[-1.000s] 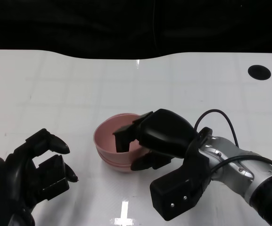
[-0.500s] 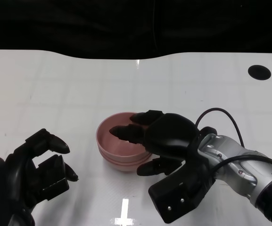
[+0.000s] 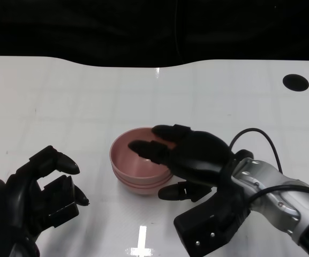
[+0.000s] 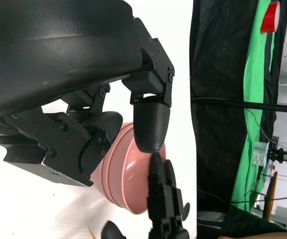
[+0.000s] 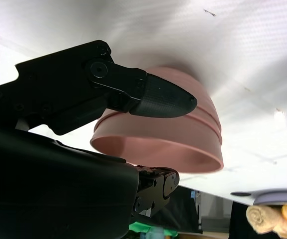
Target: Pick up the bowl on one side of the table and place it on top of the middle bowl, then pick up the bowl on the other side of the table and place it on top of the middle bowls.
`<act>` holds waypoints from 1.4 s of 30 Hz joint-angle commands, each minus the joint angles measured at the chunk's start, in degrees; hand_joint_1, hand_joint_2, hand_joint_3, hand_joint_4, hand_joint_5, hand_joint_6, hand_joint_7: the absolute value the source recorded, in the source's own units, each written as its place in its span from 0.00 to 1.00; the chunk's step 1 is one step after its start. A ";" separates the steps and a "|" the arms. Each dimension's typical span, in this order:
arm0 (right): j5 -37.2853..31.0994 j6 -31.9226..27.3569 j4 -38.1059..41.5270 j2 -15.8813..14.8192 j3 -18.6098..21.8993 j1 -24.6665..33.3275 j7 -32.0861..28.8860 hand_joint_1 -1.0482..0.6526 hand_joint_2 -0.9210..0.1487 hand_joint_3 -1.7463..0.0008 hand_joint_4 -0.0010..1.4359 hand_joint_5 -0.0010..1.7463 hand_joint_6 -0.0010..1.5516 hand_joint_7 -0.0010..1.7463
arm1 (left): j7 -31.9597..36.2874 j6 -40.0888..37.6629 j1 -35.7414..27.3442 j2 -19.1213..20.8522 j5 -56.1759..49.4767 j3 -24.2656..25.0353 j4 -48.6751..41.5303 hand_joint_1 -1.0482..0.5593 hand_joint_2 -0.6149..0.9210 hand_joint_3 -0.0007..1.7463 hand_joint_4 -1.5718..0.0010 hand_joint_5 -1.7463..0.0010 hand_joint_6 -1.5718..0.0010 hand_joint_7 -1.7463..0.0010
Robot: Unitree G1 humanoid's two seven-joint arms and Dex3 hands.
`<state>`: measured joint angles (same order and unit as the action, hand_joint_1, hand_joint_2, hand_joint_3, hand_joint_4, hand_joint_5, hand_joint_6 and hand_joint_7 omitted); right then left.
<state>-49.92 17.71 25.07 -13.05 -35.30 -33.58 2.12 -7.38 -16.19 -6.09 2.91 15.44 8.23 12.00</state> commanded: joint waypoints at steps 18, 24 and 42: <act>19.32 2.16 -25.14 -9.76 24.18 24.54 -2.78 0.19 0.00 0.79 0.15 0.04 0.20 0.03 | -1.39 1.84 0.25 1.34 0.50 1.42 -2.21 0.67 0.81 0.73 0.53 0.00 0.62 0.00; 32.17 1.81 -26.55 -3.37 30.15 30.45 -4.38 0.37 0.00 0.94 0.51 0.09 0.38 0.04 | -1.35 1.71 0.53 1.36 0.79 1.58 -2.27 0.67 0.81 0.73 0.51 0.00 0.61 0.00; 76.81 -24.60 -30.84 11.56 42.14 36.41 6.59 0.61 0.28 0.42 0.64 0.93 0.55 0.69 | -1.45 -0.13 1.06 2.50 1.89 3.66 -2.23 0.68 0.82 0.73 0.52 0.00 0.63 0.00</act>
<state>26.23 -6.34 -5.52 -1.89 6.13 2.21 8.54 -8.52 -15.96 -5.33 4.25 16.76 10.95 10.08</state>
